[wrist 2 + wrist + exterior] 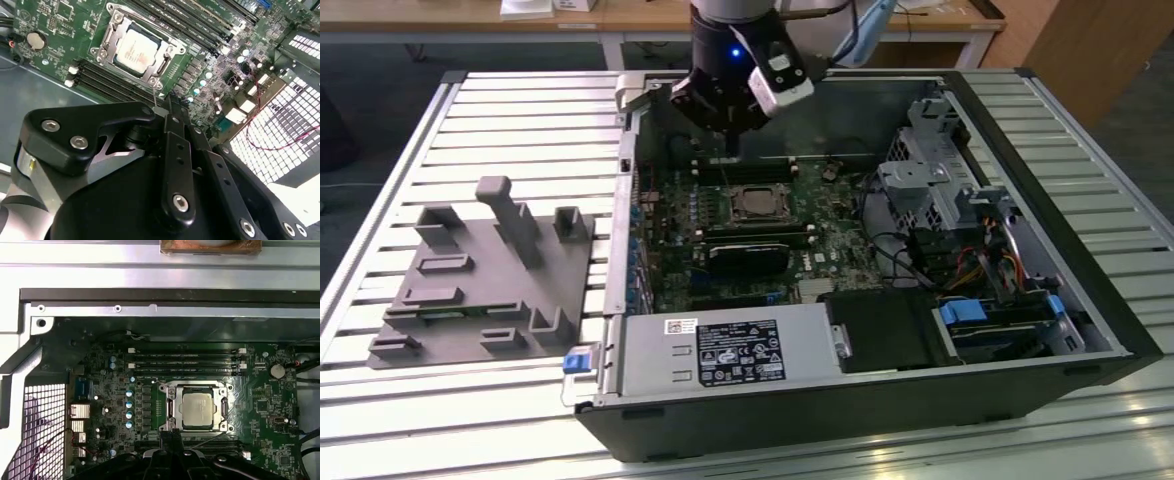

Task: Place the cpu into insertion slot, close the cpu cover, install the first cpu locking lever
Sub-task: 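Close the cpu cover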

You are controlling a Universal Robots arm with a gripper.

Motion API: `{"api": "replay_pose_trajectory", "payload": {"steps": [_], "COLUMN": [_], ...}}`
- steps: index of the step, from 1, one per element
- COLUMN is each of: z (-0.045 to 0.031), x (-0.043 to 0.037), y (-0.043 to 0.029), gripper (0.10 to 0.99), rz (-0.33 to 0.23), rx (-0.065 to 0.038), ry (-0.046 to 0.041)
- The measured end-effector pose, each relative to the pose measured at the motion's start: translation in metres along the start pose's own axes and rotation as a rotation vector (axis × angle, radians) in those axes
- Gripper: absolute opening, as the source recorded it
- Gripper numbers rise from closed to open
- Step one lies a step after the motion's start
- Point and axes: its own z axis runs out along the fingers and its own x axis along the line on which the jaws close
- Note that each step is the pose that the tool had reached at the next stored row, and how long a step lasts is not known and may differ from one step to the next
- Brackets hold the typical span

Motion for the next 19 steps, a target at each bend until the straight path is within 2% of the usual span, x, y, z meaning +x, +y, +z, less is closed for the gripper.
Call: {"api": "replay_pose_trajectory", "payload": {"steps": [5,8,12,17,19], "z": [0.0052,0.0046,-0.0128,-0.0149,-0.0209], "x": [0.0056,0.0061,0.0057,0.0051,-0.0008], "y": [-0.0006,-0.0006,0.0010,0.0011,0.0002], "gripper": [0.106,0.106,0.106,0.106,0.106], "rz": [-0.001,-0.001,-0.001,-0.001,0.000], "rx": [0.000,0.000,0.000,0.000,0.000], "ry": [-0.0070,-0.0073,-0.0075,-0.0069,-0.0018]}}
